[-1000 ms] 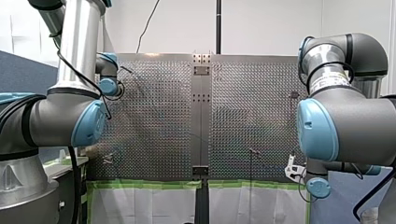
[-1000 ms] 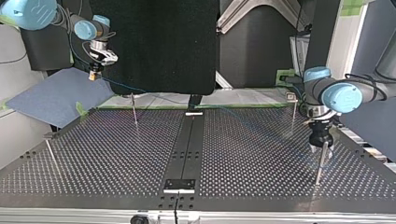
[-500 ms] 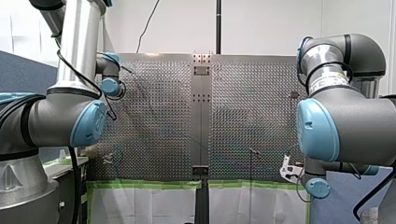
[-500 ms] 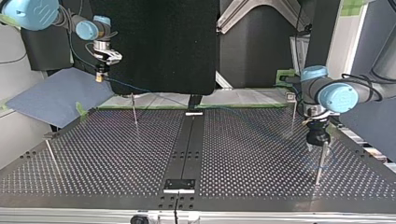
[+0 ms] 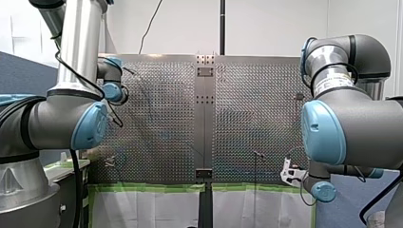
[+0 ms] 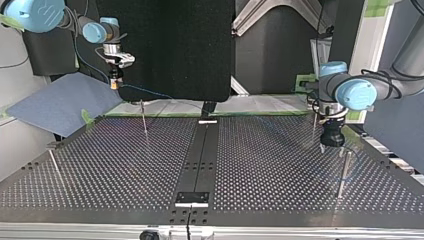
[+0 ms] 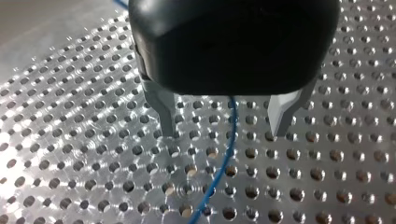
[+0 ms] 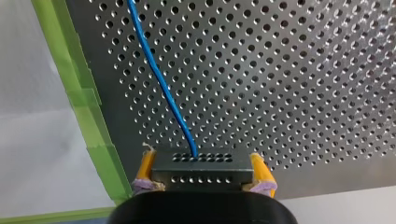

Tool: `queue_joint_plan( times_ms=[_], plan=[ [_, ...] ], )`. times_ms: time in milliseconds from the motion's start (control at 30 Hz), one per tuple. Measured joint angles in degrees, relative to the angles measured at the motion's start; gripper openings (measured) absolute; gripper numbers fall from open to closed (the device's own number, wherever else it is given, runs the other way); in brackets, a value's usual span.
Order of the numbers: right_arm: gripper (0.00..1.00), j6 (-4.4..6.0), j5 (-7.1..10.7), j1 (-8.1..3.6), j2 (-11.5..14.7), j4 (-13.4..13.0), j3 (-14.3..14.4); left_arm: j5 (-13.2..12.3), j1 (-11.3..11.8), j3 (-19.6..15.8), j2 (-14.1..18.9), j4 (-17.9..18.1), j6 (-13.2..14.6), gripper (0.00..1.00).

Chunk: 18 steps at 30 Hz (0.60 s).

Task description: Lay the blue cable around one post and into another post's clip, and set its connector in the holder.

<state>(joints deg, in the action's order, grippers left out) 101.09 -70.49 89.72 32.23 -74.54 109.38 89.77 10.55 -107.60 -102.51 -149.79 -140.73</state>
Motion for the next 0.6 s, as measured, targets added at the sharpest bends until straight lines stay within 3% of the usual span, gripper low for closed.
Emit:
queue_joint_plan(
  times_ms=[333, 600],
  plan=[
    [0.00, 0.00, 0.25, 0.32, 0.0, 0.0, 0.0, -0.1, 0.5, -5.3, 3.7, 5.3, -5.3, 1.00],
    [0.00, -0.01, 0.25, 0.48, 0.0, 0.1, 0.0, 0.0, 0.5, -8.2, 4.3, 9.2, -9.2, 1.00]
  ],
)
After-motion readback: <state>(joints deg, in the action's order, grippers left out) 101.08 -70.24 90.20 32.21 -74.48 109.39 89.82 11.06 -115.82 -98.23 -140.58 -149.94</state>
